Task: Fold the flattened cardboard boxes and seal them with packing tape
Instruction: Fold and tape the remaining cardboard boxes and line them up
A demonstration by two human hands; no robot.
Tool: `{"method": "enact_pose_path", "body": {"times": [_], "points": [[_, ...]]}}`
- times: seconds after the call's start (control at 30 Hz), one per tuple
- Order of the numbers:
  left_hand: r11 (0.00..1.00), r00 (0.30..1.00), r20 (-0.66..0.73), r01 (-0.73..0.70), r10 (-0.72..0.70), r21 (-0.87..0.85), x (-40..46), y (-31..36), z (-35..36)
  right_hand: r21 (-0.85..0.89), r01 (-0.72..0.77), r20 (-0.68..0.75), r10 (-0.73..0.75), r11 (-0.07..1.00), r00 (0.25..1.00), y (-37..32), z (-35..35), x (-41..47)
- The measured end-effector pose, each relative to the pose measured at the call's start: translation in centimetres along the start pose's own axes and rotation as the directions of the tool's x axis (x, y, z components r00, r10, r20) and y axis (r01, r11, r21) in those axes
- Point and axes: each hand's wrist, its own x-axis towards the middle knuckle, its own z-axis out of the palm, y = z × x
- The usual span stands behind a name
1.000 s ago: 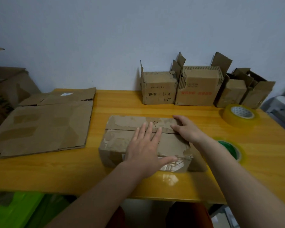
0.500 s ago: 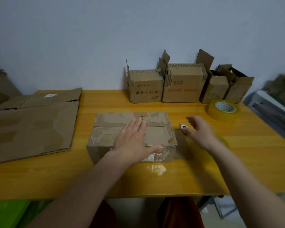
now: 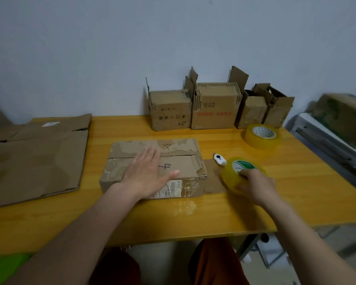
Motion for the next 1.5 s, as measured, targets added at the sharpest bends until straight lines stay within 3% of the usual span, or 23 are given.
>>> {"method": "enact_pose_path", "body": {"times": [0.13,0.3,0.43,0.53,0.6,0.7,0.83,0.93,1.03,1.13,1.17,1.23,1.33,1.43,1.5], "points": [[0.999,0.998,-0.051,-0.033,0.032,-0.025,-0.4,-1.5,-0.1,0.299,0.123,-0.165,-0.076,0.946,0.983,-1.9,-1.2,0.0],[0.953,0.995,-0.080,0.029,-0.056,-0.302,0.0,-1.7,-0.6,0.572,0.463,-0.319,-0.337,0.677,0.886,-5.9,-4.6,-0.8],[0.811,0.991,-0.113,-0.007,-0.073,-0.585,0.5,-2.6,-1.0,0.608,0.563,-0.276,-0.516,0.559,0.811,-9.6,-5.5,-0.6],[0.541,0.975,-0.195,-0.106,-0.109,-0.834,0.2,-3.1,-1.2,0.633,0.561,-0.207,-0.581,0.534,0.787,-11.7,-4.6,-0.2],[0.402,0.958,-0.258,-0.190,-0.123,-0.896,0.0,-3.6,-1.1,0.593,0.556,-0.157,-0.594,0.582,0.789,-12.3,-3.3,0.3],[0.343,0.928,-0.356,-0.302,-0.107,-0.890,-0.2,-3.9,-0.9,0.518,0.528,-0.096,-0.568,0.673,0.818,-12.8,-2.3,0.8],[0.225,0.882,-0.412,-0.364,-0.231,-0.904,-0.1,-3.8,-0.4,0.487,0.544,-0.090,-0.580,0.683,0.809,-13.9,-2.5,0.9],[0.194,0.846,-0.410,-0.364,-0.340,-0.911,0.4,-3.5,0.2,0.428,0.546,-0.077,-0.573,0.720,0.816,-14.5,-2.7,0.7],[0.224,0.803,-0.424,-0.361,-0.419,-0.905,0.6,-3.0,0.3,0.221,0.628,-0.037,-0.637,0.746,0.770,-14.9,-2.8,0.1],[0.284,0.750,-0.399,-0.287,-0.528,-0.915,1.0,-3.6,0.5,0.070,0.684,-0.189,-0.663,0.726,0.724,-14.9,-1.5,0.6],[0.257,0.740,-0.368,-0.266,-0.563,-0.929,1.2,-3.9,0.5,0.116,0.670,-0.273,-0.625,0.733,0.731,-14.8,-1.0,0.9],[0.179,0.754,-0.298,-0.238,-0.585,-0.955,1.3,-4.1,0.3,0.366,0.594,-0.371,-0.473,0.717,0.799,-15.3,-0.6,1.2],[-0.021,0.816,-0.165,-0.212,-0.554,-0.977,1.4,-3.8,-0.3,0.777,0.424,-0.314,-0.298,0.464,0.901,-17.3,-0.3,1.2],[-0.116,0.837,-0.094,-0.184,-0.539,-0.976,1.8,-3.9,-0.6,0.927,0.287,-0.230,-0.241,0.239,0.943,-18.8,0.8,1.7],[-0.132,0.845,-0.064,-0.157,-0.530,-0.979,2.0,-4.2,-0.7,0.928,0.299,-0.245,-0.242,0.223,0.939,-19.1,1.3,2.0]]}}
